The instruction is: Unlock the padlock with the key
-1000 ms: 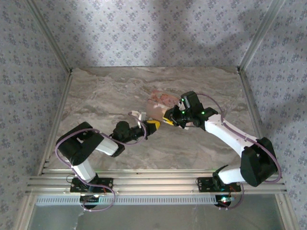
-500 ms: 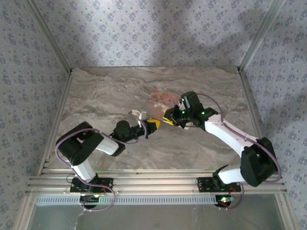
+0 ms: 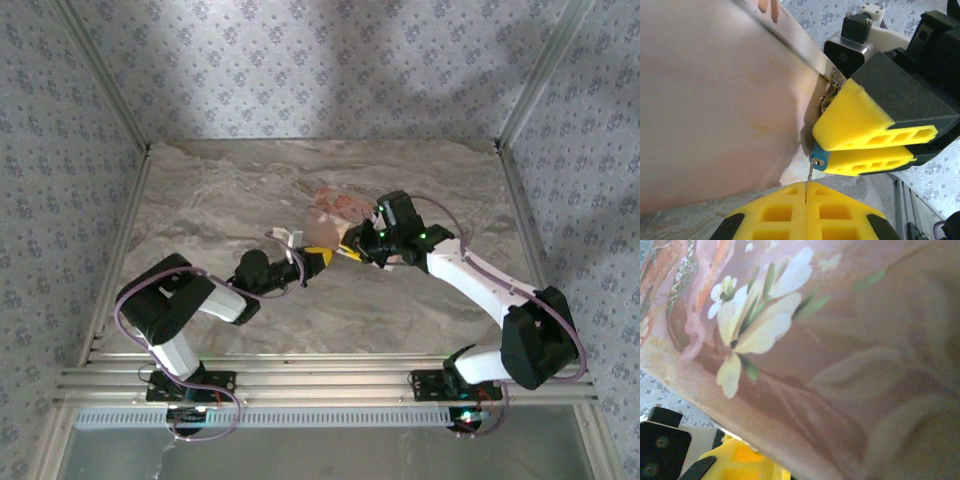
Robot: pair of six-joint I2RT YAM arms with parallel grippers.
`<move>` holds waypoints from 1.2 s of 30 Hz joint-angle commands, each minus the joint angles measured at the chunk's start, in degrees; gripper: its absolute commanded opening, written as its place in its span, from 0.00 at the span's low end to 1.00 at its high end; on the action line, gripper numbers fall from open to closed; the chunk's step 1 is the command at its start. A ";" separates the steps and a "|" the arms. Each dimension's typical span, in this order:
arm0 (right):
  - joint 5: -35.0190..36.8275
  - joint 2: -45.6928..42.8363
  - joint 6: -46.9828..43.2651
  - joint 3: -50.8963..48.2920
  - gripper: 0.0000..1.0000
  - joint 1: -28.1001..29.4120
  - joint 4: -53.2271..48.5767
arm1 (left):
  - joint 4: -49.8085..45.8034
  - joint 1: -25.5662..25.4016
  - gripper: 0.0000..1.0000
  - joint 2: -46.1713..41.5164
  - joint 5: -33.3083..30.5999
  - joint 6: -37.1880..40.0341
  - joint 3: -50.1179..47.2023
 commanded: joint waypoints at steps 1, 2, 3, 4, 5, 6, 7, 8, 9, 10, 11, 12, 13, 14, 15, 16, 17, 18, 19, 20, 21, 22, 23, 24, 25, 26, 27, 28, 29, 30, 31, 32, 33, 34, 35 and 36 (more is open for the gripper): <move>-1.63 -1.33 -0.02 0.58 0.00 0.39 1.91 | 2.58 0.37 0.00 -0.88 -0.10 -0.32 1.52; -1.64 -1.35 0.07 0.60 0.00 0.49 2.06 | 2.57 0.34 0.00 -0.83 0.06 -0.40 1.62; -1.64 -1.23 0.16 0.60 0.00 0.49 2.15 | 2.50 0.34 0.00 -0.79 0.31 -0.41 1.77; -1.61 -1.11 0.28 0.56 0.00 0.52 2.37 | 2.52 0.34 0.00 -0.66 0.53 -0.47 1.87; -1.73 -1.04 0.37 0.63 0.00 0.49 2.50 | 2.52 0.32 0.00 -0.62 0.68 -0.45 1.87; -1.73 -0.97 0.46 0.78 0.00 0.51 2.59 | 2.49 0.21 0.00 -0.62 0.85 -0.49 1.89; -1.73 -0.92 0.48 0.76 0.00 0.51 2.76 | 2.54 0.09 0.00 -0.53 0.95 -0.41 1.79; -1.72 -0.83 0.58 0.80 0.00 0.51 2.75 | 2.53 -0.01 0.00 -0.53 0.96 -0.34 1.62; -1.65 -0.85 0.54 0.81 0.00 0.49 2.73 | 2.53 -0.05 0.00 -0.47 0.96 -0.30 1.44; -1.59 -0.89 0.65 0.97 0.00 0.44 2.70 | 2.51 -0.16 0.00 -0.37 1.04 -0.29 1.29; -1.55 -0.83 0.66 0.95 0.00 0.44 2.72 | 2.57 -0.19 0.00 -0.37 1.09 -0.27 1.10; -1.55 -0.83 0.64 1.02 0.00 0.41 2.70 | 2.56 -0.22 0.00 -0.35 1.09 -0.16 0.84; -1.48 -0.83 0.67 1.07 0.00 0.35 2.62 | 2.56 -0.32 0.00 -0.35 1.13 -0.14 0.62; -1.46 -0.83 0.53 1.16 0.00 0.35 2.55 | 2.55 -0.49 0.00 -0.35 1.13 -0.11 0.34; -1.39 -0.87 0.56 1.32 0.00 0.35 2.49 | 2.53 -0.60 0.00 -0.46 1.13 -0.12 0.13; -1.33 -0.90 0.48 1.42 0.00 0.35 2.35 | 2.57 -0.79 0.00 -0.44 1.13 -0.09 0.05; -1.28 -0.94 0.43 1.46 0.00 0.35 2.30 | 2.57 -0.89 0.00 -0.60 1.13 -0.04 -0.06; -1.20 -0.89 0.37 1.56 0.00 0.35 2.18 | 2.51 -1.11 0.00 -0.70 1.07 0.00 -0.14; -1.08 -0.91 0.38 1.55 0.00 0.35 2.14 | 2.58 -1.23 0.00 -0.83 1.00 -0.01 -0.14; -1.02 -0.92 0.37 1.53 0.00 0.35 2.08 | 2.54 -1.36 0.00 -0.95 1.05 -0.01 -0.14; -0.94 -0.94 0.30 1.58 0.00 0.35 2.05 | 2.61 -1.40 0.00 -0.97 1.05 -0.10 -0.08; -0.88 -0.93 0.30 1.51 0.00 0.29 2.03 | 2.56 -1.46 0.00 -0.97 0.96 -0.07 -0.06; -0.90 -0.86 0.30 1.51 0.00 0.34 2.08 | 2.58 -1.46 0.00 -1.04 0.96 -0.01 -0.06; -0.94 -0.83 0.28 1.51 0.00 0.30 2.04 | 2.58 -1.49 0.00 -1.06 0.82 -0.03 -0.06; -1.02 -0.88 0.31 1.62 0.00 0.33 1.99 | 2.58 -1.46 0.00 -1.12 0.78 0.03 -0.01; -1.02 -0.83 0.28 1.67 0.00 0.42 2.00 | 2.58 -1.48 0.00 -1.18 0.69 0.03 0.11; -1.03 -0.88 0.32 1.61 0.00 0.43 1.93 | 2.58 -1.49 0.00 -1.16 0.70 0.03 0.20; -0.98 -0.83 0.33 1.64 0.00 0.46 1.95 | 2.62 -1.49 0.00 -1.09 0.69 0.03 0.42; -1.02 -0.85 0.32 1.64 0.00 0.51 1.92 | 2.58 -1.49 0.00 -1.10 0.78 0.10 0.55; -0.96 -0.83 0.32 1.62 0.00 0.46 1.91 | 2.57 -1.50 0.00 -1.08 0.86 -0.05 0.68; -0.89 -0.79 0.27 1.61 0.00 0.43 1.90 | 2.51 -1.50 0.00 -0.97 0.92 -0.04 0.65; -0.85 -0.74 0.30 1.60 0.00 0.41 1.85 | 2.57 -1.46 0.00 -0.81 0.93 -0.06 0.64; -0.85 -0.78 0.28 1.67 0.00 0.41 1.95 | 2.59 -1.50 0.00 -0.74 0.94 -0.05 0.56; -0.85 -0.71 0.27 1.69 0.00 0.36 1.93 | 2.58 -1.51 0.00 -0.58 0.96 -0.05 0.47; -0.85 -0.58 0.25 1.82 0.00 0.35 1.94 | 2.58 -1.50 0.00 -0.45 0.96 0.01 0.26; -0.85 -0.48 0.22 1.78 0.00 0.35 1.95 | 2.58 -1.47 0.00 -0.36 0.87 0.08 0.16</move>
